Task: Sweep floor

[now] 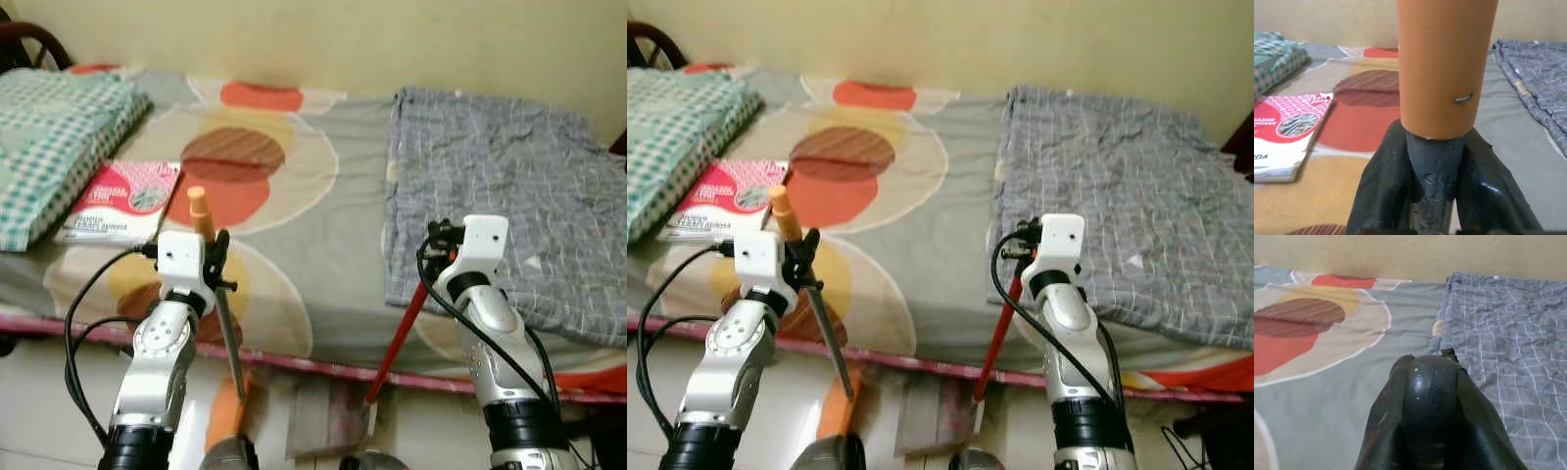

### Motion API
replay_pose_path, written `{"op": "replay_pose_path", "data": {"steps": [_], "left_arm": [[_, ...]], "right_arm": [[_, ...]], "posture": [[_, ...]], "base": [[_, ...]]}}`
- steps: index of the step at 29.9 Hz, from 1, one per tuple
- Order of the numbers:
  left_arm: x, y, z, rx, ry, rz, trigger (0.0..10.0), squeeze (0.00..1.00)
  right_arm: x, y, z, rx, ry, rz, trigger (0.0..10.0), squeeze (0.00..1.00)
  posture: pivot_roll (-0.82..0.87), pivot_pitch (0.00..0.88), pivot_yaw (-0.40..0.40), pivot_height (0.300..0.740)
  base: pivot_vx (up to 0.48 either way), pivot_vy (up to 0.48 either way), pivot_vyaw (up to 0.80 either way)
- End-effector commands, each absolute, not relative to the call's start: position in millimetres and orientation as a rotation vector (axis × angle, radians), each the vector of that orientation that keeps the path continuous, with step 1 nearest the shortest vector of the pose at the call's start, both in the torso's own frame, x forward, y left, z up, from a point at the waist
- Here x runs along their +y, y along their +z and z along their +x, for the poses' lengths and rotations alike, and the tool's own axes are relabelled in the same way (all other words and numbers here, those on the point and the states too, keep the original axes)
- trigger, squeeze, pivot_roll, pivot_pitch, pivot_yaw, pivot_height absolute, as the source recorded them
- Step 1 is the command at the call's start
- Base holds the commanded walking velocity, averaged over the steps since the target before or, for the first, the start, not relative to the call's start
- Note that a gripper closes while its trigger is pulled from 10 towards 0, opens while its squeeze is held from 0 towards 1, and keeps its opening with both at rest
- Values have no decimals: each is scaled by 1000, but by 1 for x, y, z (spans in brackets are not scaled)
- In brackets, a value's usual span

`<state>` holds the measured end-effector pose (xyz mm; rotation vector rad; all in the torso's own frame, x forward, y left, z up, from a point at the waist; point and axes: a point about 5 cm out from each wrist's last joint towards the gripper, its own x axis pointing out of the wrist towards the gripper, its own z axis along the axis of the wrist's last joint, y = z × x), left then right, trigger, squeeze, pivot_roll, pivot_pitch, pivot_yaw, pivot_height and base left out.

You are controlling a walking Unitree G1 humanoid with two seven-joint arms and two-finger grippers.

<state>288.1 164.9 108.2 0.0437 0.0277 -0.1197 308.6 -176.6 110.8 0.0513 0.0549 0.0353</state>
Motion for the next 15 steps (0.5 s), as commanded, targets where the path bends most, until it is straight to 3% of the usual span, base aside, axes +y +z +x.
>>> {"op": "replay_pose_path", "data": {"steps": [1, 12, 15], "left_arm": [[169, 105, 286, 52, -99, 75, 10000, 0], [168, 107, 287, 44, -95, 83, 10000, 0], [168, 110, 289, 32, -93, 84, 10000, 0]], "right_arm": [[-180, 113, 310, 45, 33, 54, 10000, 0], [-181, 112, 310, 52, 29, 48, 10000, 0], [-182, 111, 309, 55, 27, 42, 10000, 0]], "posture": [[-35, 14, -52, 740], [-33, 8, -58, 740], [-31, 6, -57, 740]], "base": [[-266, 0, 0], [-265, 0, 0], [0, 0, 0]]}}
